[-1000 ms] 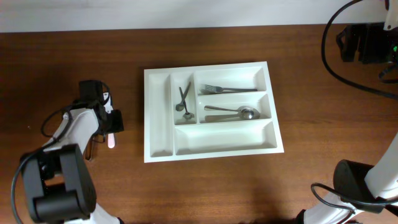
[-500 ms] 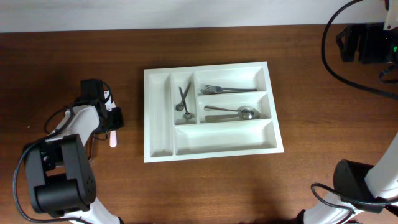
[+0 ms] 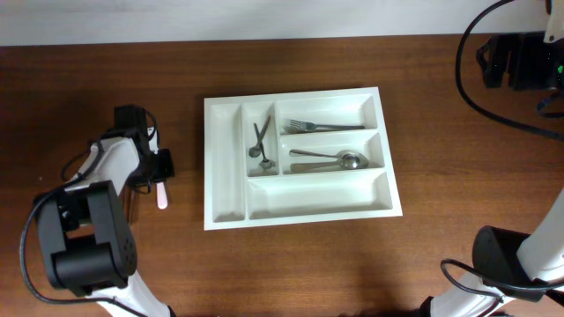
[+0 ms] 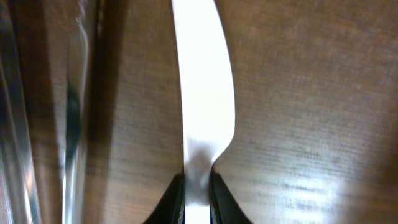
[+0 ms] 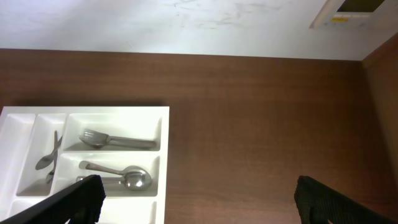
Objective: Pack container
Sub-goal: 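Place the pink knife with the left gripper in the leftmost compartment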
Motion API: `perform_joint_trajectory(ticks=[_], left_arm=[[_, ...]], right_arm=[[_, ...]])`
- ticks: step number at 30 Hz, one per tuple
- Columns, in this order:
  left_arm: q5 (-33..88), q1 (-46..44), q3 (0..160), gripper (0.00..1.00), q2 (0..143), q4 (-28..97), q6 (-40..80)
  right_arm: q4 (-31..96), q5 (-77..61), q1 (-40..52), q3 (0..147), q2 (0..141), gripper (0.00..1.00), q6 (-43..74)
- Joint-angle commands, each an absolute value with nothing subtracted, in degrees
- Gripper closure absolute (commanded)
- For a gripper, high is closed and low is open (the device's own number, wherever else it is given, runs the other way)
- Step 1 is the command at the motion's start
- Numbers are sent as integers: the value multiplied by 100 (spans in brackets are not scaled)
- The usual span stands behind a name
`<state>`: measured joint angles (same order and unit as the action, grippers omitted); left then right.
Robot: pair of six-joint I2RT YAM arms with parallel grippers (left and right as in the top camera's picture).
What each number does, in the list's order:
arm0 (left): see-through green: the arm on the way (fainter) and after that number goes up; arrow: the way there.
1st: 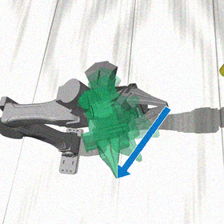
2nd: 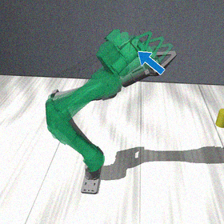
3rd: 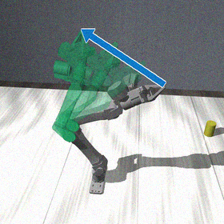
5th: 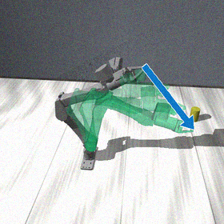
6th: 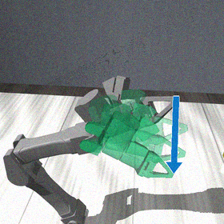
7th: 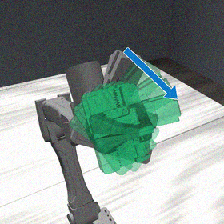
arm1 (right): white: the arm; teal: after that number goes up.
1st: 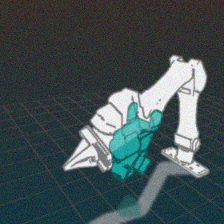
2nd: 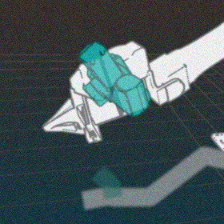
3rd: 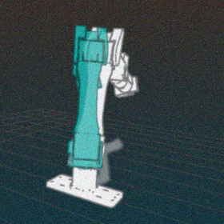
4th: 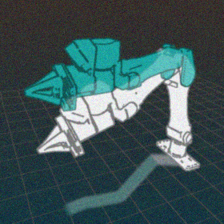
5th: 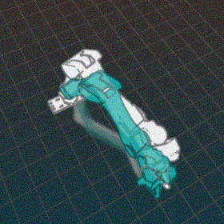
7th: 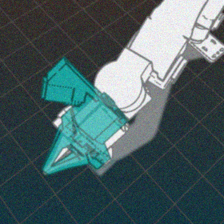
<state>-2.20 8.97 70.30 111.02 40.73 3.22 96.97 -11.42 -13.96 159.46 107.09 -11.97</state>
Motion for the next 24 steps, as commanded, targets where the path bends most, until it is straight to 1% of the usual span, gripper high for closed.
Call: perform_joint_trajectory(ticks=[1, 9, 14, 17, 24], left_arm=[[-259, 928, 7658, 98, 11185, 4377, 322], [-198, 906, 9129, 98, 11183, 5638, 325], [580, 755, 9797, 98, 11179, 6447, 322], [913, 537, 9887, 98, 11174, 6628, 322], [926, -270, 9887, 98, 11163, 6622, 419]], right_arm=[[9730, -1131, -1428, 15954, 10718, 1, -1149], [9730, -1133, -1428, 15954, 10718, 1, -1149], [9730, -1131, -1428, 15954, 10718, 1, -1149], [9730, -1133, -1428, 15954, 10718, 1, -1149], [9730, -1131, -1428, 15954, 10718, 1, -1149]])
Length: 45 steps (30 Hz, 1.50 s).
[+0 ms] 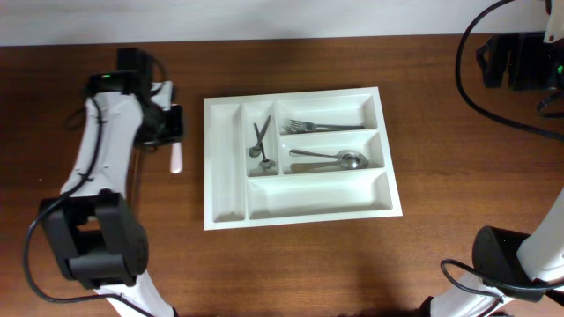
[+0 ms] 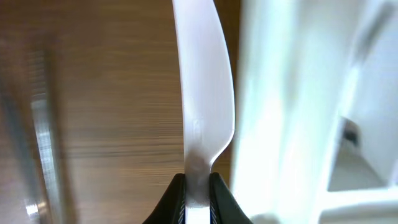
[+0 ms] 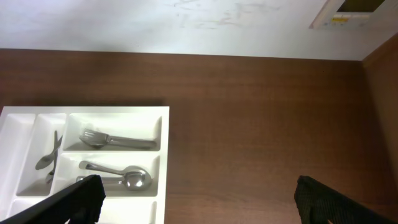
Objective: Pack container
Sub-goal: 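Place the pink knife with the left gripper in the leftmost compartment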
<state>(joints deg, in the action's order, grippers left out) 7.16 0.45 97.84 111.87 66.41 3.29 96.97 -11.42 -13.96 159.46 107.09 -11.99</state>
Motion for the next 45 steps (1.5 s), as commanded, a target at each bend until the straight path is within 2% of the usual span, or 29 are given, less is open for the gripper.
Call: perform_joint_trajectory(ticks=[1, 10, 24, 25, 26, 29, 37, 45], left_arm=[[926, -401, 9885, 98, 11163, 6602, 462], [620, -1229, 9883, 98, 11166, 6488, 1160], [622, -1297, 9769, 98, 11408, 6460, 1544], [622, -1297, 9758, 97, 11426, 6453, 1542], [622, -1297, 9754, 85, 11450, 6453, 1542], [622, -1297, 9754, 73, 11452, 6427, 1542], [585, -1052, 9824, 72, 11347, 6549, 1367], [-1190, -207, 9935, 72, 10836, 7443, 1317]], right_arm=[[9730, -1133, -1428, 15954, 10718, 1, -1149], [9730, -1133, -1428, 15954, 10718, 1, -1149], [9730, -1131, -1428, 15954, 10718, 1, -1149], [9730, -1133, -1428, 15954, 10718, 2, -1149], [9730, -1133, -1428, 15954, 10718, 1, -1149], [9730, -1133, -1428, 15954, 10718, 1, -1149], [9730, -1131, -1428, 15954, 10718, 1, -1149], [9730, -1133, -1428, 15954, 10718, 1, -1151]])
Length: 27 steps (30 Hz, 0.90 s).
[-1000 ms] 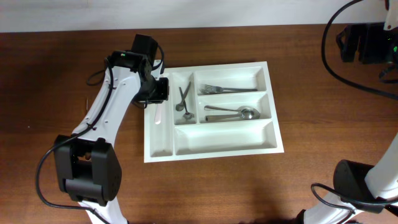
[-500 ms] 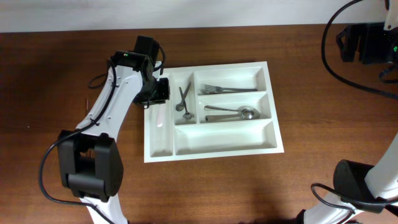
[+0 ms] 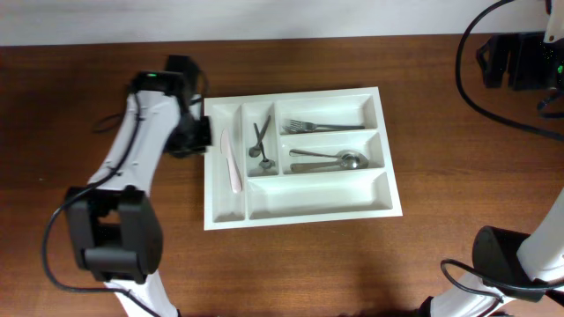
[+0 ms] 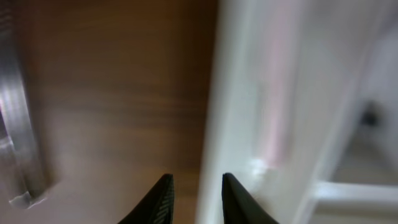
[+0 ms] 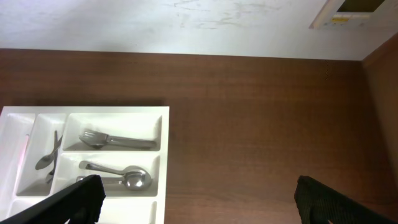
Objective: Pack container
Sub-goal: 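Place the pink knife with the left gripper in the leftmost compartment, then move the left gripper to the metal tongs and grasp them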
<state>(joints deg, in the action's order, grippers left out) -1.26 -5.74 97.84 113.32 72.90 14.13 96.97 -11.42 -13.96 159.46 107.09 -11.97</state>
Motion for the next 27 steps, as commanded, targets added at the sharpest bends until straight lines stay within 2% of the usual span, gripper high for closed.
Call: perform_joint_trajectory(ticks=[1, 6, 11, 22, 27], left_arm=[[-1369, -99, 9935, 72, 10779, 7491, 1317], [-1520, 388, 9931, 72, 10669, 7531, 917], [-1505, 541, 9821, 71, 10691, 7181, -126], [-823, 1194, 9491, 72, 10702, 6512, -567], [-534, 1374, 9111, 69, 10702, 6355, -1004]], right_arm=[[9730, -1131, -1428, 15954, 10718, 1, -1149], [9730, -1131, -1428, 15954, 10718, 2, -1149], [9730, -1131, -1428, 15954, 10720, 1, -1149], [9730, -1133, -1428, 15954, 10718, 1, -1149], [9730, -1133, -1428, 15954, 10718, 1, -1149]])
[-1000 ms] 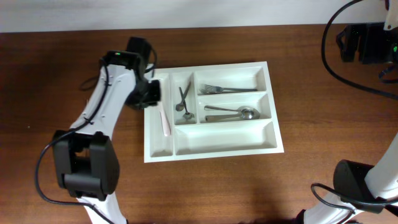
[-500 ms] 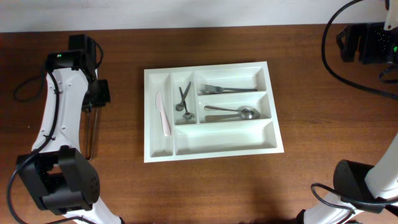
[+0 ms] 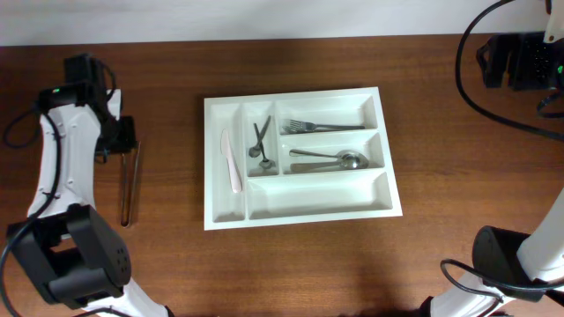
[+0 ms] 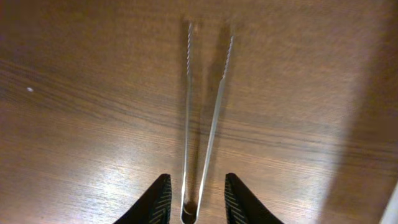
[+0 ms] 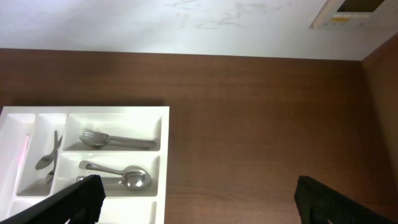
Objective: Pack container
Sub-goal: 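Move the left gripper to the metal tongs and grasp them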
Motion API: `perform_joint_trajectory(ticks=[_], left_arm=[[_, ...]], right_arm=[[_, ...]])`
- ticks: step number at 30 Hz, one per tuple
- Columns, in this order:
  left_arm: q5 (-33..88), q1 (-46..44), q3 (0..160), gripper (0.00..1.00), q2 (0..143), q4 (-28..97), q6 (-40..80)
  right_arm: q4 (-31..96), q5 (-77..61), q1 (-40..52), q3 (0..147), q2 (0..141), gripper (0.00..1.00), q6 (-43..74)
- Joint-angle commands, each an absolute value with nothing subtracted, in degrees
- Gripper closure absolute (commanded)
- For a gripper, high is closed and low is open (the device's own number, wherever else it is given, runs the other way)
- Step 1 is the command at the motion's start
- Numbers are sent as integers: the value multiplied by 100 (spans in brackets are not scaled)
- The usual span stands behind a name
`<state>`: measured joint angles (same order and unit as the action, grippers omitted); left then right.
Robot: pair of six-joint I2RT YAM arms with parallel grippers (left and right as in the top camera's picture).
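The white cutlery tray [image 3: 317,195] lies mid-table. A white plastic knife [image 3: 231,161] rests in its long left compartment, and a fork [image 3: 322,127], spoons [image 3: 328,159] and small utensils [image 3: 259,145] fill other compartments. Metal tongs [image 3: 130,183] lie on the wood left of the tray. My left gripper [image 4: 196,205] is open, straddling the closed joined end of the tongs [image 4: 200,118] without gripping it. My right gripper [image 5: 205,202] is open wide, high at the far right, holding nothing.
The tray's long front compartment and most of its left compartment hold nothing else. Black cables and the right arm's base [image 3: 515,62] sit at the table's far right corner. Bare wood surrounds the tray.
My left gripper was open at the tray's left edge; it is now further left, over the joined end of the tongs. The knife stays in the tray. The right arm has not moved.
My left gripper was shut on the white knife beside the tongs, then held it closer to the tray. Later the knife lay in the left compartment with the gripper open beside it. Now the gripper is back over the tongs.
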<state>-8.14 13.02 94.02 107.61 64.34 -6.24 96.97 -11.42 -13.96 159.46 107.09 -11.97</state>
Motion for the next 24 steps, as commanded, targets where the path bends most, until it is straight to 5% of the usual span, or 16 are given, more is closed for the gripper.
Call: perform_joint_trajectory(ticks=[1, 24], left_arm=[[-534, 1382, 8984, 69, 10704, 6272, -1024], [-537, 1389, 7074, 64, 10713, 4491, -1020]], right_arm=[[9730, -1133, -1428, 15954, 10718, 1, -1149], [9730, -1131, -1428, 15954, 10718, 1, -1149]])
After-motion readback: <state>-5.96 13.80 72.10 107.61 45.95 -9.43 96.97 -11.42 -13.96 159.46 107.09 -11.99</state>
